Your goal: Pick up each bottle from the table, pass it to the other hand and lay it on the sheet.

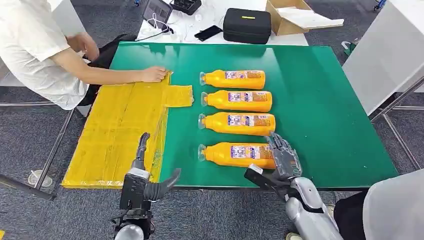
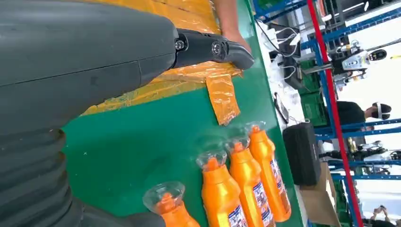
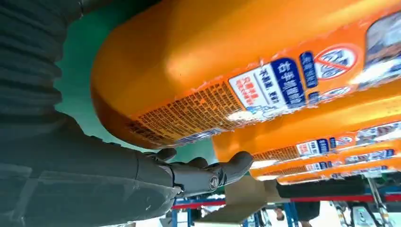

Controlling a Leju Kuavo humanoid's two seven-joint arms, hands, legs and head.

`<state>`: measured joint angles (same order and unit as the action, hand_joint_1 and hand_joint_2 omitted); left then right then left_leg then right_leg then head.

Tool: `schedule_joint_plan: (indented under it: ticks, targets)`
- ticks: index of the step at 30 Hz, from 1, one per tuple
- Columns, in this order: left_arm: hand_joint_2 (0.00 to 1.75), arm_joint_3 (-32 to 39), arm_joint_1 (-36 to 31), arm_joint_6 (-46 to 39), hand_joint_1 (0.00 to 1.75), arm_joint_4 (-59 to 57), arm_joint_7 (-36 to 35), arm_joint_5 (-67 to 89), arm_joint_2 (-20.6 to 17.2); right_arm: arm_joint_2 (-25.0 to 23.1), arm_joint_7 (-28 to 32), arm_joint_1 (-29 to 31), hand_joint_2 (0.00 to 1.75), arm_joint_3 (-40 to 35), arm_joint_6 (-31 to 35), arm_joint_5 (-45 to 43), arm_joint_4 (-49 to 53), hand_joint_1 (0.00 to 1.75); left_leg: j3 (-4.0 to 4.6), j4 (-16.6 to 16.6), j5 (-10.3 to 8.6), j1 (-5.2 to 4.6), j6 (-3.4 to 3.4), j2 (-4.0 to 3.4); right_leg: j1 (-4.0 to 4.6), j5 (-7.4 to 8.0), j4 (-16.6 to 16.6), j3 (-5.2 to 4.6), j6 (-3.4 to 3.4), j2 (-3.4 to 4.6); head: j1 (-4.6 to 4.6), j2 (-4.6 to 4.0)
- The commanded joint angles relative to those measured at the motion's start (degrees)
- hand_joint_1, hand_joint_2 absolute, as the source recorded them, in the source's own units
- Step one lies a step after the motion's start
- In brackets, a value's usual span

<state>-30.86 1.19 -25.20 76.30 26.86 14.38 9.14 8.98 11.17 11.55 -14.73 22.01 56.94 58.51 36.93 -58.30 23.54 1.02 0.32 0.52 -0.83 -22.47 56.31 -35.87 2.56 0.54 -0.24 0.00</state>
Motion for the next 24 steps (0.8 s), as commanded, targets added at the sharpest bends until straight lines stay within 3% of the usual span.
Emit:
schedule_joint_plan:
  ticks: [1, 17, 19, 20, 24]
  targets:
    - [1.75, -0.9, -2.1, 0.1, 0.0, -2.8, -0.5, 0.5, -0.5, 0.2, -1.0, 4.8, 1.75, -2.6, -2.5, -0.6, -7.2, 0.0, -0.23, 0.0, 0.06, -0.01, 0.02, -0.09, 0.02, -0.04, 0.0, 0.21, -0.08, 0.02, -0.02, 0.0]
    - [1.75, -1.1, -2.2, 0.4, 0.0, -2.7, -0.8, 1.1, -0.3, -0.3, -1.9, 6.9, 1.75, -4.1, -6.3, -1.5, -10.6, 0.0, -0.45, 0.1, 0.09, -0.02, 0.03, -0.07, 0.02, -0.09, -0.1, 0.4, -0.12, -0.02, -0.02, 0.0]
    - [1.75, -1.0, -2.3, 0.2, 0.0, -3.0, -0.7, 1.2, -0.2, -0.1, -1.6, 7.6, 1.75, -4.7, -8.2, -2.2, -11.5, 1.5, -0.27, 0.0, 0.04, 0.01, 0.02, -0.05, 0.03, -0.03, 0.0, 0.24, -0.07, 0.0, -0.02, 0.0]
    - [1.75, -1.0, -2.4, 0.2, 0.0, -3.1, -0.7, 1.2, -0.2, -0.1, -1.6, 7.8, 1.75, -4.9, -8.9, -2.5, -11.8, 1.73, -0.4, 0.1, 0.07, -0.01, 0.03, -0.07, 0.02, -0.07, 0.0, 0.35, -0.1, -0.01, -0.02, 0.02]
    - [1.75, -1.1, -2.6, 0.2, 0.0, -3.4, -0.6, 1.3, 0.1, -0.2, -1.1, 8.4, 1.75, -5.5, -10.3, -3.5, -13.5, 1.75, -0.51, 0.1, 0.11, -0.02, 0.05, -0.1, 0.03, -0.09, -0.1, 0.46, -0.12, 0.0, -0.02, 0.0]
